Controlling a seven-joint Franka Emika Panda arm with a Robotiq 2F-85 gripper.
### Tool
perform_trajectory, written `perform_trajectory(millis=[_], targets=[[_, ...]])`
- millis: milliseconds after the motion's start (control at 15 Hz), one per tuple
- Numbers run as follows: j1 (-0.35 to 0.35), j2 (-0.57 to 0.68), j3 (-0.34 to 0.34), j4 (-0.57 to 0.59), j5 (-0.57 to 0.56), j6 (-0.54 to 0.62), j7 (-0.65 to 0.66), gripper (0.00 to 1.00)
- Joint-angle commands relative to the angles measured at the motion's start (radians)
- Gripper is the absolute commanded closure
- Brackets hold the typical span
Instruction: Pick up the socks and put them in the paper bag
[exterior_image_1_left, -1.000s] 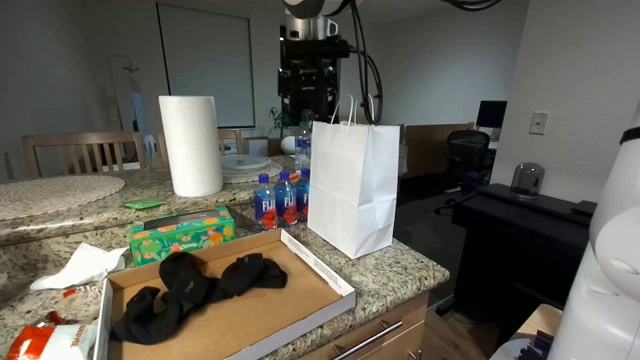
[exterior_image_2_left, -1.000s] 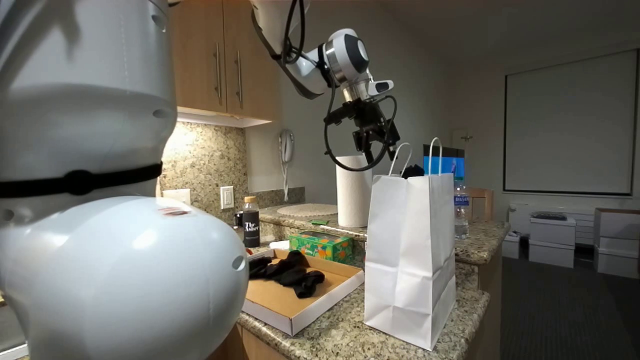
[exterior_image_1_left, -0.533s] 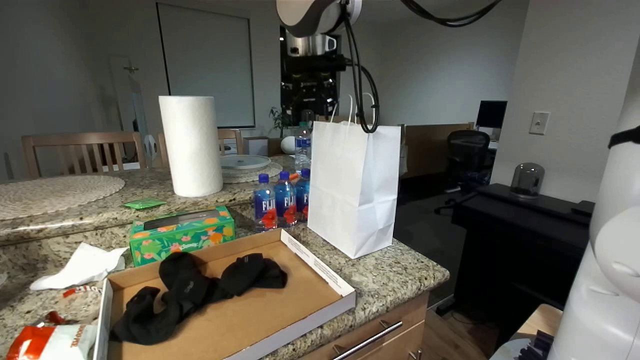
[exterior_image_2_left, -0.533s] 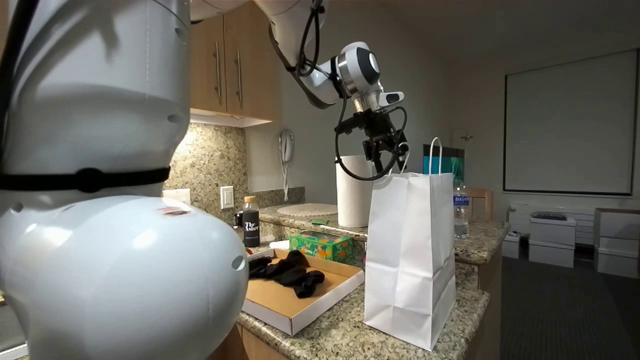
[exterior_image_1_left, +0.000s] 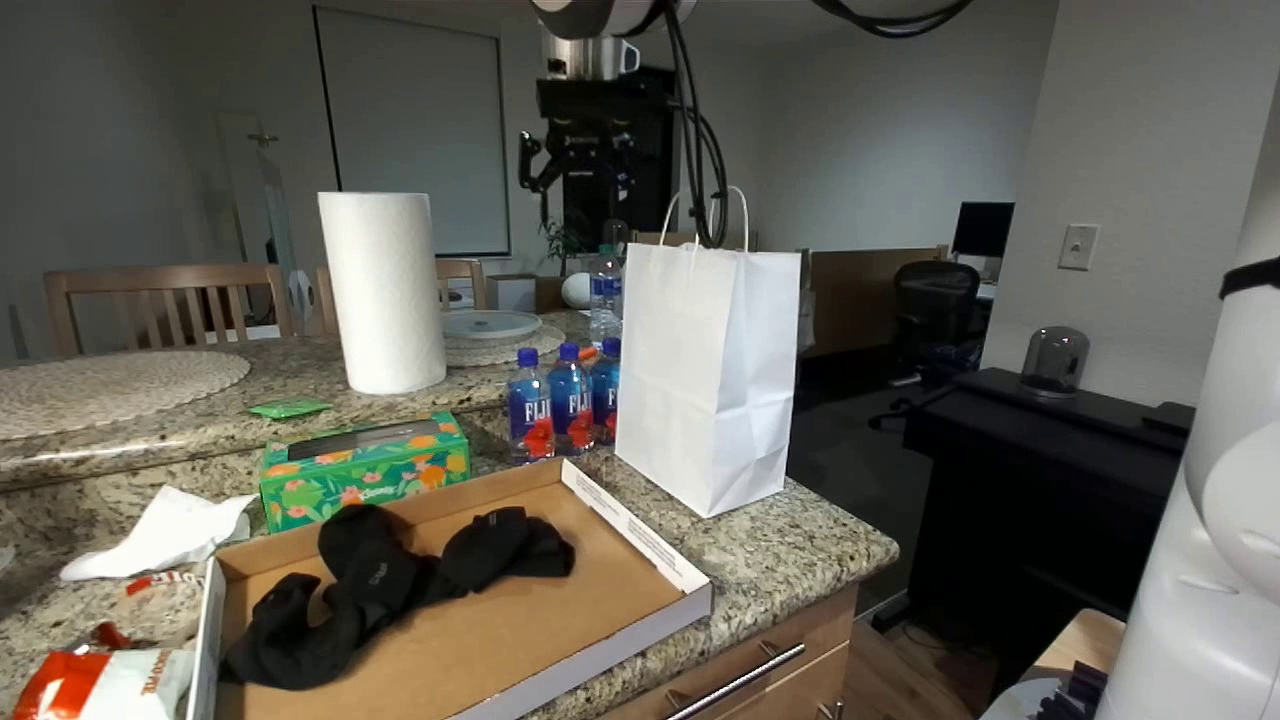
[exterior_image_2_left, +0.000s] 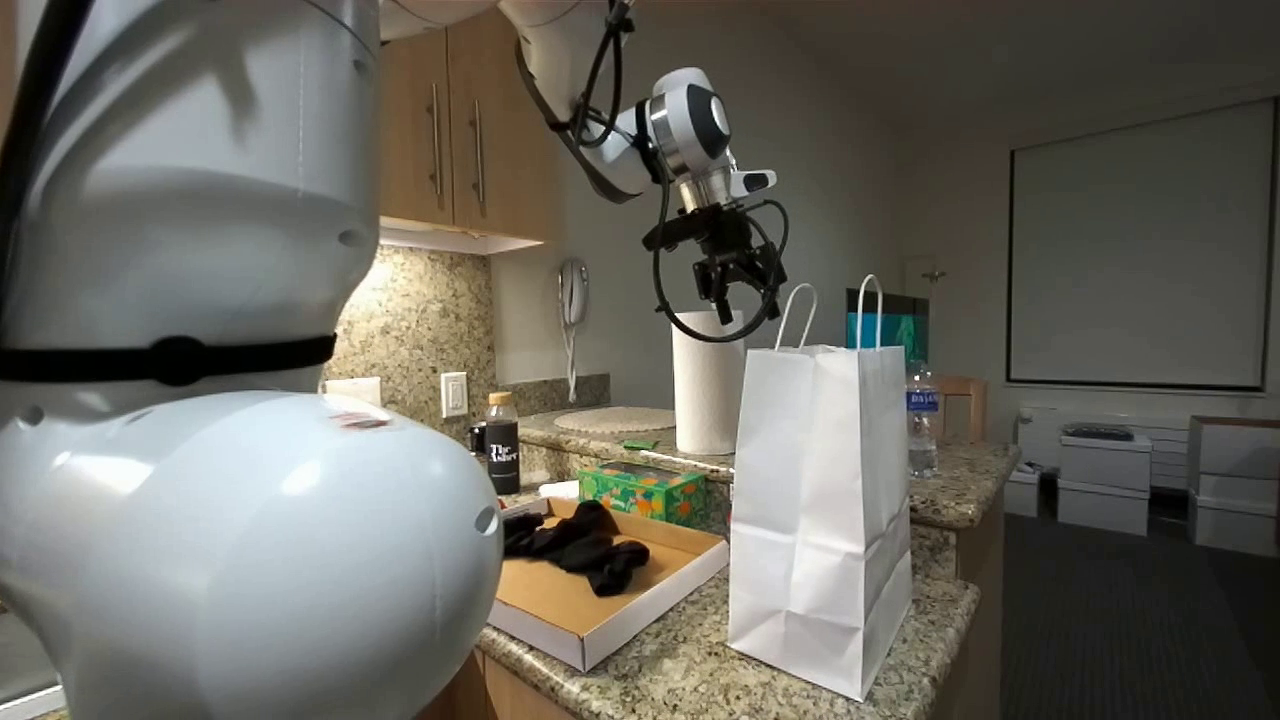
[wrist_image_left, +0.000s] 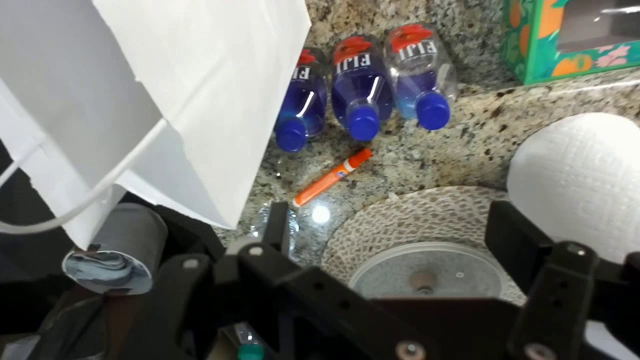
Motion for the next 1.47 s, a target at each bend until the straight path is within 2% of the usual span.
perform_trajectory(millis=[0,400,667,800,1067,1400], targets=[[-0.003,-0.065,0.012,-0.043,0.150,0.006,-0.204,0.00],[0.022,-0.103,0.045,-0.071,0.381,-0.065,-0.477,0.00],[0.072,-0.079,0.096,-0.101,0.474,-0.152,-0.537,0.00],[0.101,-0.058,0.125,-0.125,0.489,-0.165,-0.513,0.00],[0.151,0.001,0.170,-0.179,0.460,-0.081,-0.412,0.00],[0.193,0.070,0.164,-0.292,0.362,0.187,-0.140,0.00]])
